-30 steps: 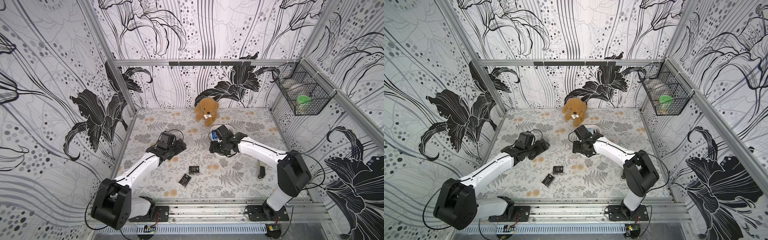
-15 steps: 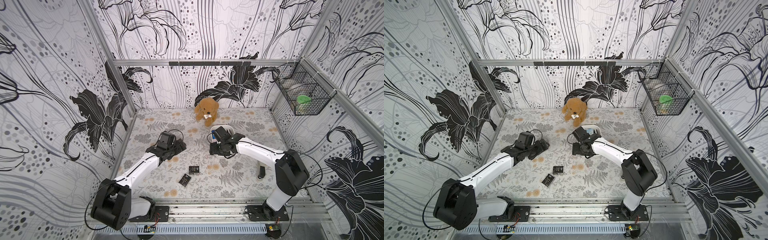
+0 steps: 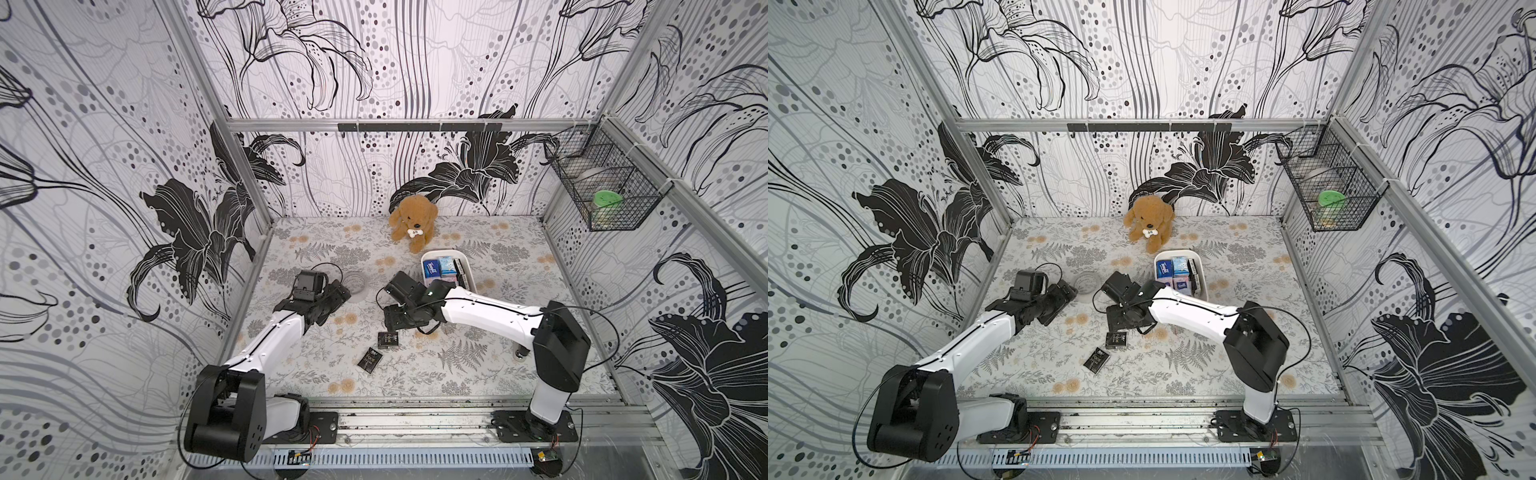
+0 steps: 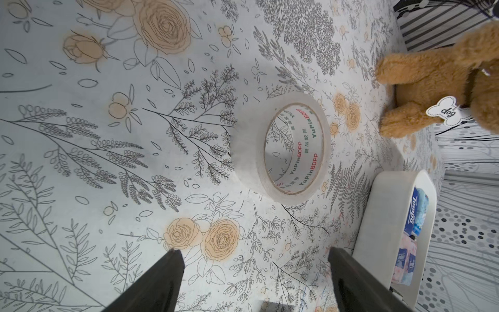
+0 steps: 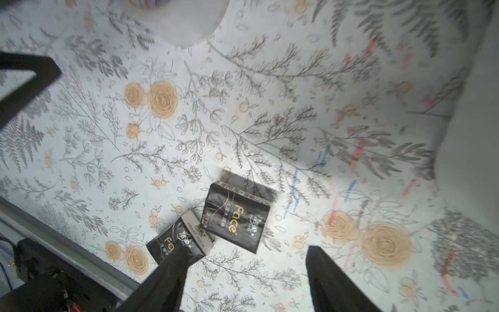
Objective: Put the pocket tissues into the storage box
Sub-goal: Place the pocket tissues in the storage box, then pick up the pocket tissues from the center of the board.
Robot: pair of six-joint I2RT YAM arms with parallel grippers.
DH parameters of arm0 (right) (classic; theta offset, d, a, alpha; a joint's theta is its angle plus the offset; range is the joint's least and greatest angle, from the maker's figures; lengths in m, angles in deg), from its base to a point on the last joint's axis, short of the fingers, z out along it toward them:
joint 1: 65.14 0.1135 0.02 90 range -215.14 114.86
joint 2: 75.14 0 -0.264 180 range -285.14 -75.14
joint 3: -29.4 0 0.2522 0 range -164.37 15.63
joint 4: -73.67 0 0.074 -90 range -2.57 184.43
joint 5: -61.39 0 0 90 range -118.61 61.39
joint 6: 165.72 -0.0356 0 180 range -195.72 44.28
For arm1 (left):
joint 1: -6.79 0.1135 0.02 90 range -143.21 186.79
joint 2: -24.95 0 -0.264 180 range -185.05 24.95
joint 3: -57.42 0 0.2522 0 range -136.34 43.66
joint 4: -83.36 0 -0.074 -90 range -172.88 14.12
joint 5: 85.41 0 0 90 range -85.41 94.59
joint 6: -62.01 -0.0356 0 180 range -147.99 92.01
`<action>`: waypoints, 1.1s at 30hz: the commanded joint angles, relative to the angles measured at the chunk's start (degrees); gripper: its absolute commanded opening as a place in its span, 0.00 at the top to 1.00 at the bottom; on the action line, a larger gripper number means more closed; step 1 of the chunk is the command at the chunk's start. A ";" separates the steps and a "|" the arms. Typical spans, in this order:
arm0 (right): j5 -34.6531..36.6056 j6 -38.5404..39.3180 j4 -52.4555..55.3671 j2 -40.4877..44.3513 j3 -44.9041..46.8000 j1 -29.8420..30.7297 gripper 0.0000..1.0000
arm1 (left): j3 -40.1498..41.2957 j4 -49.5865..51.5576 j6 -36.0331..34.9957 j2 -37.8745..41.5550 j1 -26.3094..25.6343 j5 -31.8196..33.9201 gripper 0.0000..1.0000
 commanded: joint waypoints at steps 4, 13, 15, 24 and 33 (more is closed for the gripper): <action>0.40 4.83 5.30 -7.19 -6.44 3.94 0.28 | 2.00 0.95 -2.60 3.56 3.64 -0.72 0.11; 8.27 19.66 13.63 -10.96 -10.51 5.15 0.27 | 2.24 2.09 -3.82 4.70 6.41 -2.07 0.11; 8.75 21.62 14.24 -11.55 -10.66 5.12 0.26 | 2.10 1.98 -3.75 4.67 6.51 -2.25 0.11; 6.16 26.35 12.09 -13.74 -12.16 5.79 0.15 | 0.55 3.20 -4.77 4.35 7.27 -2.05 0.11; 10.39 29.16 12.52 -19.26 -17.19 5.80 0.15 | 0.04 3.96 -5.12 4.63 8.08 -2.38 0.11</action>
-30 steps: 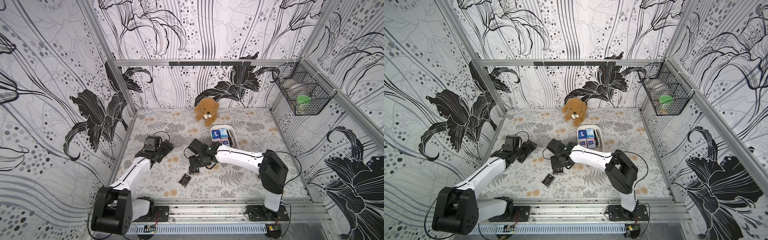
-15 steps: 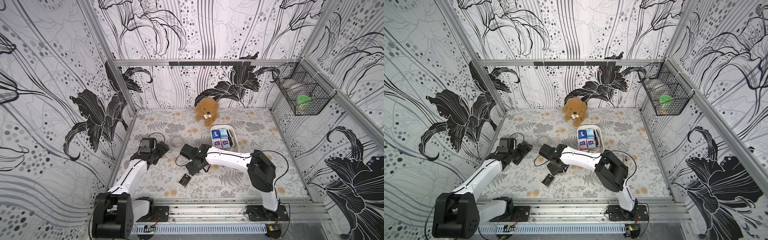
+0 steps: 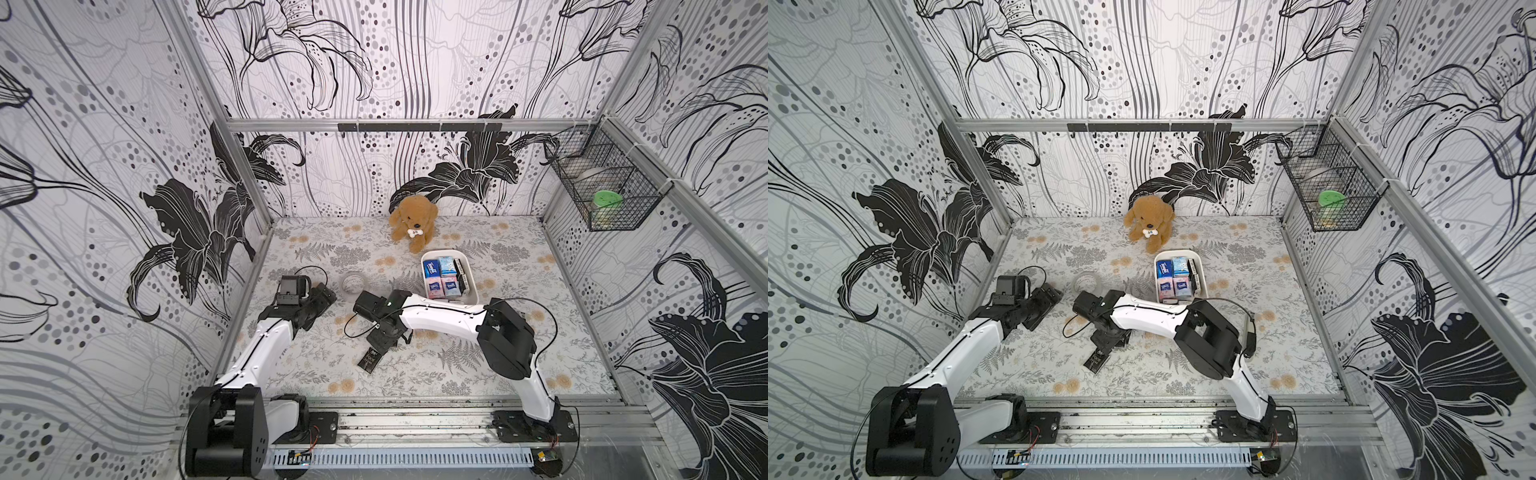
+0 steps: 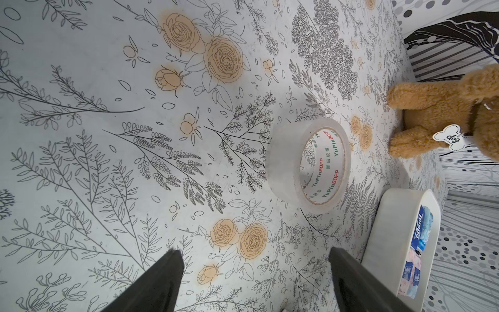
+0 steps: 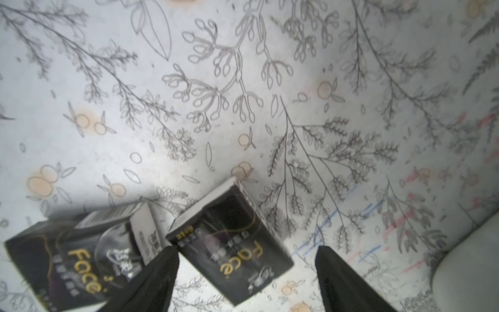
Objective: Put the pocket tissues into the storage box
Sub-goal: Pick up the pocket tissues from the center of the board.
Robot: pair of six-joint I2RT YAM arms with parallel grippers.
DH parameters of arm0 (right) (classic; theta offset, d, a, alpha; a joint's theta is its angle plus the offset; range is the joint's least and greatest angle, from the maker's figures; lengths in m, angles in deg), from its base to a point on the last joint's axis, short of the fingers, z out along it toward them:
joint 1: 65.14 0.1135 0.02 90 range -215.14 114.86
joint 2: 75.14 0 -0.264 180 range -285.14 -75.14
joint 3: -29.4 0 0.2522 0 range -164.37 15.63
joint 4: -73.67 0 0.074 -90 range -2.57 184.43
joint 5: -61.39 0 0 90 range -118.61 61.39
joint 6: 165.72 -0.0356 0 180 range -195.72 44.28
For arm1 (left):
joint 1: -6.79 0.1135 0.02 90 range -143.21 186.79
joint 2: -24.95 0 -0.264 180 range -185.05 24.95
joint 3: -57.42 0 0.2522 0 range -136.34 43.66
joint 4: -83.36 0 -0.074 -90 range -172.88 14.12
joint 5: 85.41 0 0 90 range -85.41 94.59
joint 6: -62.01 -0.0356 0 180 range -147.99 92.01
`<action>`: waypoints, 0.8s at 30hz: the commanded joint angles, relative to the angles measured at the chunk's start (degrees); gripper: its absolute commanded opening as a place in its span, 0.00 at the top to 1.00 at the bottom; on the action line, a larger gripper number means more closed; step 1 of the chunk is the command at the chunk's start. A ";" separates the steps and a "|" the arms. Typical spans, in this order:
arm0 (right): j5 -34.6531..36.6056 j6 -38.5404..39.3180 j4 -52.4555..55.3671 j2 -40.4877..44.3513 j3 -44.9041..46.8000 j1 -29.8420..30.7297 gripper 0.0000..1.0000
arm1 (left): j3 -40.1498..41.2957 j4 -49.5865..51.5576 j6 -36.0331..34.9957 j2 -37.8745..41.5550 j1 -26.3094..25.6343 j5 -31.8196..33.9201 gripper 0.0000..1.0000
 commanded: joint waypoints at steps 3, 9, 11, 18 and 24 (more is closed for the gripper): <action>2.55 2.83 0.18 -3.00 -2.01 0.30 0.16 | -1.36 0.13 -1.26 1.34 0.76 -0.56 0.11; -0.38 2.15 -0.47 -3.26 -1.44 0.29 0.20 | -1.18 0.22 -1.38 1.62 1.07 -0.69 0.11; -2.01 1.59 -1.21 -2.52 -0.38 0.30 0.21 | -1.10 0.05 -1.30 1.72 1.18 -0.89 0.11; -3.61 -1.01 -1.71 -1.84 1.99 0.30 0.31 | -0.88 -0.22 -1.12 1.76 1.17 -1.27 0.11; -2.91 -3.32 -1.66 -1.74 2.18 0.30 0.44 | -0.66 -0.65 -0.94 1.72 1.20 -1.47 0.11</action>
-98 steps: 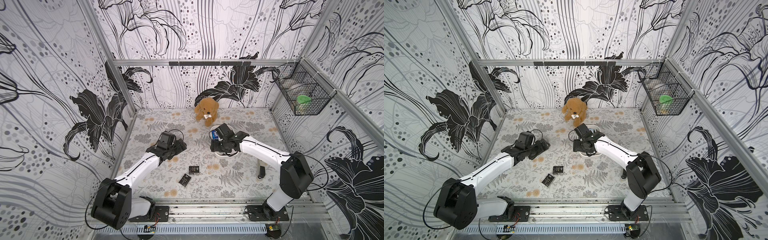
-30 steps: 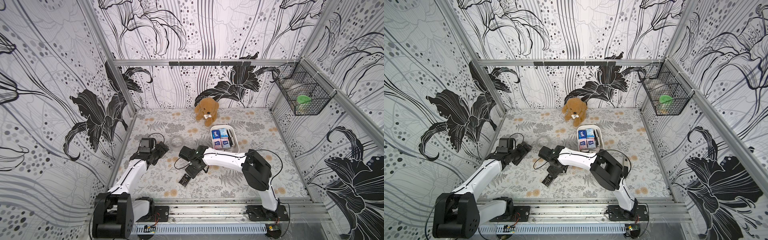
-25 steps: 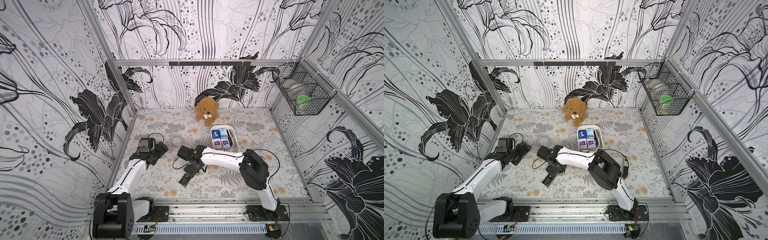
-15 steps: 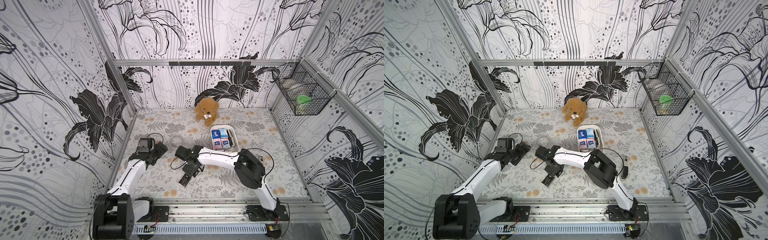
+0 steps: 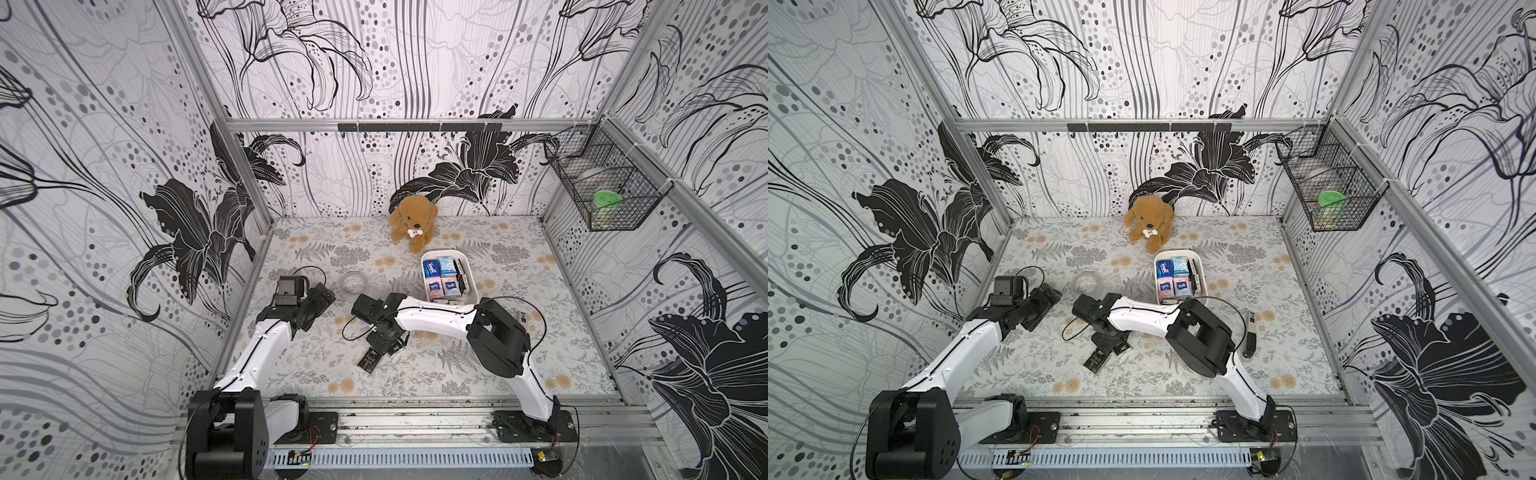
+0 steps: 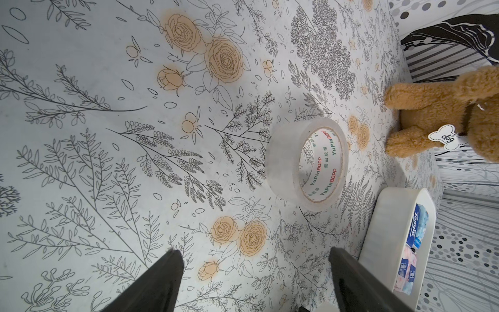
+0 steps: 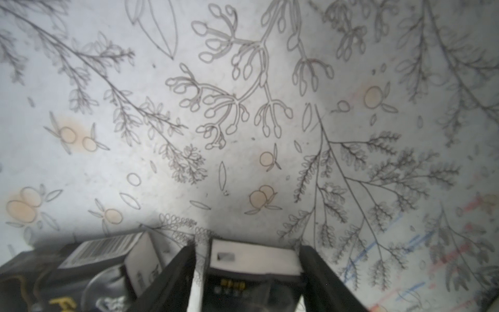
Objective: Put the pocket tissues into the storage box
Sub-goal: Pick up the pocket tissues from the center of the board.
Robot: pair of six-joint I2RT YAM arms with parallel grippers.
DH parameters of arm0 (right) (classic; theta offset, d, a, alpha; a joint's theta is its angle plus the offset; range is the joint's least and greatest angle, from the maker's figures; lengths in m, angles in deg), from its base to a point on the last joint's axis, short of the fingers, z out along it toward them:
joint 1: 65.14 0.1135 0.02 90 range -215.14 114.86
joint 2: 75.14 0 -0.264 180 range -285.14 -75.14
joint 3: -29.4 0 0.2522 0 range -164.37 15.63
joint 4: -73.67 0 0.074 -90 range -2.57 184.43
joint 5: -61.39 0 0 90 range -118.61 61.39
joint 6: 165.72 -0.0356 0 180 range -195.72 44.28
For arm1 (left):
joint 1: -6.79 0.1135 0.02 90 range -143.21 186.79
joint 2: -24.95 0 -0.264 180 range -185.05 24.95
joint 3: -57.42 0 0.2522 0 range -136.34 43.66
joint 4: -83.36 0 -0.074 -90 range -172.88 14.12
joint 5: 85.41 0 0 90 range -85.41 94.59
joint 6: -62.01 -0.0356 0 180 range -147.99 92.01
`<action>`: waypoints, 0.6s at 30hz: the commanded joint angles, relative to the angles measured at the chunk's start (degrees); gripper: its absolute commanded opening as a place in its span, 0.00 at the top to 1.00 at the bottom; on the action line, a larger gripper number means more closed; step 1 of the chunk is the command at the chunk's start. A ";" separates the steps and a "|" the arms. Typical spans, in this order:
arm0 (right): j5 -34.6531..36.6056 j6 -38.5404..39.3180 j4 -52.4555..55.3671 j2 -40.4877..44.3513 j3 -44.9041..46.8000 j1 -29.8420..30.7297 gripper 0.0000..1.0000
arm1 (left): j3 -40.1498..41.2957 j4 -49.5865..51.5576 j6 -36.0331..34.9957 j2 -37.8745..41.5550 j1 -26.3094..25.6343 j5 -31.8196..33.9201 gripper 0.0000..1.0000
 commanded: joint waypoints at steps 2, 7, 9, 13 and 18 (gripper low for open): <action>0.95 -2.74 0.58 0.99 1.26 0.21 0.52 | -0.73 -1.61 -0.57 0.82 0.46 -0.73 0.11; 2.22 -5.73 -0.61 4.89 1.26 -1.49 0.56 | -1.51 -1.79 -0.71 0.61 0.44 -1.07 0.11; 2.62 -7.32 -1.12 7.13 2.99 -2.79 0.57 | -2.21 -1.93 -0.45 0.38 0.39 -1.51 0.11; 3.09 -10.74 -3.28 12.78 6.05 -6.48 0.58 | -3.35 -2.64 0.48 -0.23 0.02 -2.82 0.11; 4.56 -12.85 -5.45 19.89 10.48 -11.57 0.58 | -5.69 -2.22 1.06 -1.04 -4.24 -0.95 0.12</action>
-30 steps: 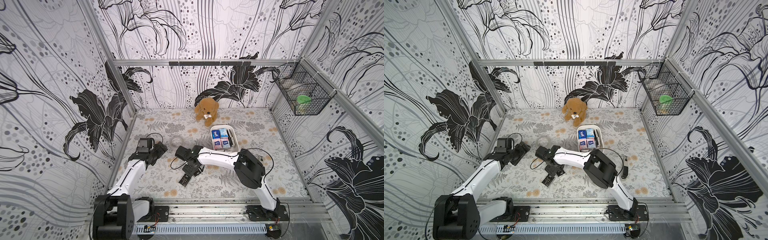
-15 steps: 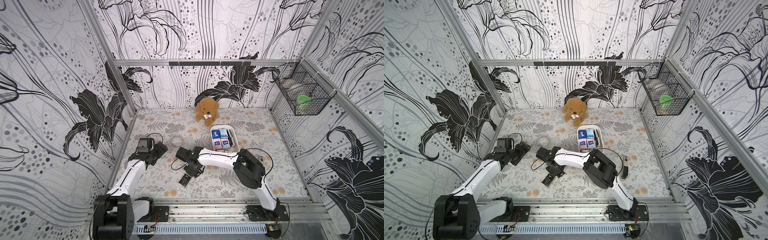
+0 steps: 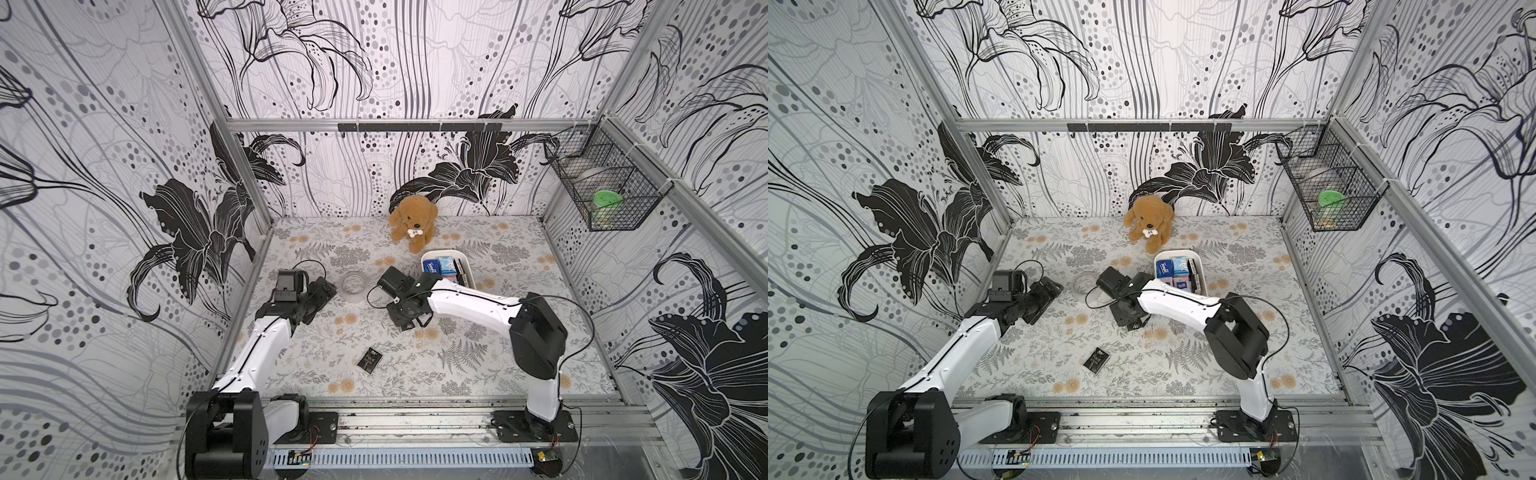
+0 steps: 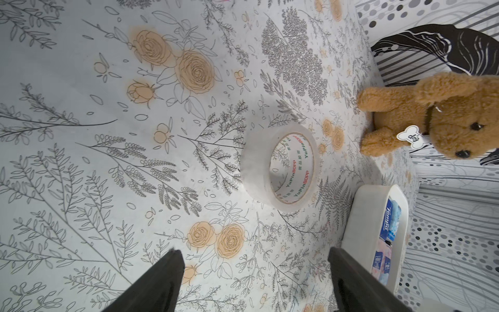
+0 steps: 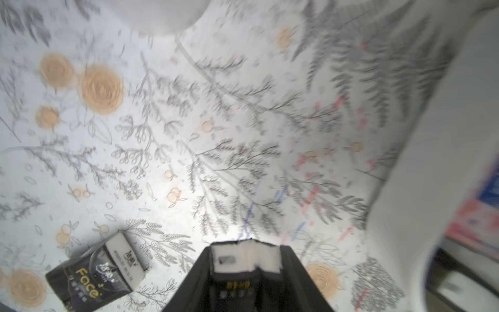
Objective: Put the pocket tissues into the storage box
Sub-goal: Pick up the pocket tissues from the center of the board, then place the pocket tissues in the storage box.
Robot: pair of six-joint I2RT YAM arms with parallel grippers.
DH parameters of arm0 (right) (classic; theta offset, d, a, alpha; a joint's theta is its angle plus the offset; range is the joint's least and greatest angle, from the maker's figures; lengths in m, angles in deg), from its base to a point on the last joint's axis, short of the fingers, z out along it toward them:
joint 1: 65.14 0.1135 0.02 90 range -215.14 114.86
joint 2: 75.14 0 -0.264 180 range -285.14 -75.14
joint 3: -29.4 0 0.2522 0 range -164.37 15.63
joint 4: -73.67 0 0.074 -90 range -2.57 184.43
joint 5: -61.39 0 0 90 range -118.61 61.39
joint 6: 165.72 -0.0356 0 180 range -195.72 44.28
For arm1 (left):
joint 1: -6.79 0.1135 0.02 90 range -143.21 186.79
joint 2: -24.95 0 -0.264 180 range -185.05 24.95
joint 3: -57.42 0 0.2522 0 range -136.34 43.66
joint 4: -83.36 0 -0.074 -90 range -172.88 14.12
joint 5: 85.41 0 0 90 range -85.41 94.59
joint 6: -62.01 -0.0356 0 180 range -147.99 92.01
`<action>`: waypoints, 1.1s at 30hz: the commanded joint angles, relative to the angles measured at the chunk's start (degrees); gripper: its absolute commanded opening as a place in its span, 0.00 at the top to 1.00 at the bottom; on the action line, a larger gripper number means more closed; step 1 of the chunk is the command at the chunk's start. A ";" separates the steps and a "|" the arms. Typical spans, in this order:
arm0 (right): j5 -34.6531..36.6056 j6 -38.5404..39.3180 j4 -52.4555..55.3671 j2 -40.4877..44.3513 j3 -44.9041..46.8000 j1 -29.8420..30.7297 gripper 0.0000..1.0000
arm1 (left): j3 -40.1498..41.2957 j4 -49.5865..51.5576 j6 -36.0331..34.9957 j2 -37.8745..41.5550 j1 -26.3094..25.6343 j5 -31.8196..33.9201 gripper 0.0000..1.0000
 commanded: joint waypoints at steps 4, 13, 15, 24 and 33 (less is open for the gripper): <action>4.88 -2.54 -0.61 7.63 3.93 -6.14 0.58 | -4.86 -1.20 1.09 -1.68 -9.10 4.35 0.12; 4.62 0.79 -1.20 12.25 9.92 -16.31 0.58 | -10.55 -0.40 2.04 -6.06 -21.30 9.82 0.12; 3.59 1.68 -2.20 12.98 11.73 -18.24 0.58 | -11.01 -0.33 1.96 -6.89 -22.67 10.35 0.12; 5.07 5.70 -4.10 12.91 14.23 -23.58 0.58 | -10.99 0.11 1.26 -7.71 -23.49 10.89 0.12; 6.88 8.53 -4.98 11.95 14.32 -25.51 0.57 | -10.21 0.82 0.93 -7.05 -23.47 11.42 0.12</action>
